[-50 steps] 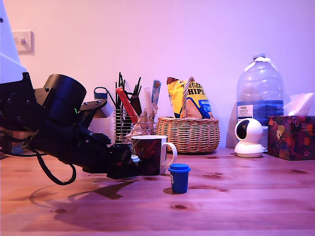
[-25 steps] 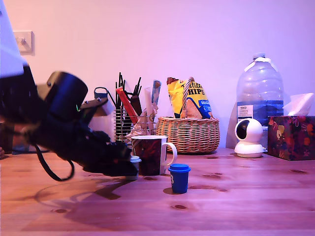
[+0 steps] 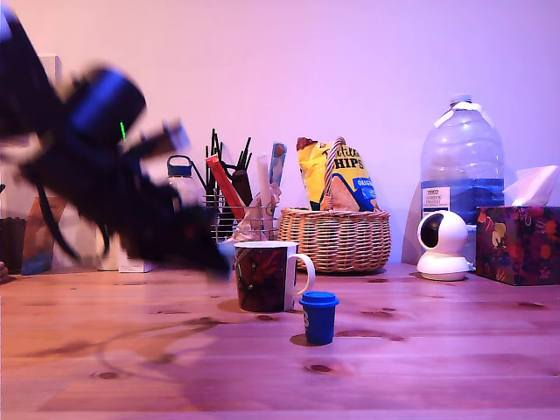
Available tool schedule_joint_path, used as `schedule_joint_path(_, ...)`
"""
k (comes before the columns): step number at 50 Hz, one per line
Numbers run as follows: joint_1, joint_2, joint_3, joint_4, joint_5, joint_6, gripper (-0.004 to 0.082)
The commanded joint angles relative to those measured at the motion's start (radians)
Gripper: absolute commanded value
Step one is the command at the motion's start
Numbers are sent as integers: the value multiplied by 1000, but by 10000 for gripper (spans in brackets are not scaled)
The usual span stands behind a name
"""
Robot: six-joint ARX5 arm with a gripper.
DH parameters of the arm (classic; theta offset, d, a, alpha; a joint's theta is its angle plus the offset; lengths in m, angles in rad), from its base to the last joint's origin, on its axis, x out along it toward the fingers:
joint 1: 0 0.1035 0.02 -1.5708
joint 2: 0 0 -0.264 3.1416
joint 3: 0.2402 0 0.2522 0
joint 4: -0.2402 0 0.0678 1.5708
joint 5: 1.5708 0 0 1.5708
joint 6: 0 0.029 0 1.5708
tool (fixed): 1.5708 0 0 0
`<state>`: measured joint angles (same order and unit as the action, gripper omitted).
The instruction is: Pick up the coffee capsules from the table one by one and drop them inside the nearest coffee cup
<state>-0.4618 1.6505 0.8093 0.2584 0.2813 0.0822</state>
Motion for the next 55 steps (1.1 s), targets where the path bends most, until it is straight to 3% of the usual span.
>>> schedule_joint_path(1,3,-11,-10,-5,-1,-3,195)
schedule_joint_path(17,-7,-22,21,-36,-2,-3,195)
schedule_joint_path(32,-13,3,218,-211,-2,-2,195)
schedule_joint_path(55,-13,168,502,-447,-10,7,195)
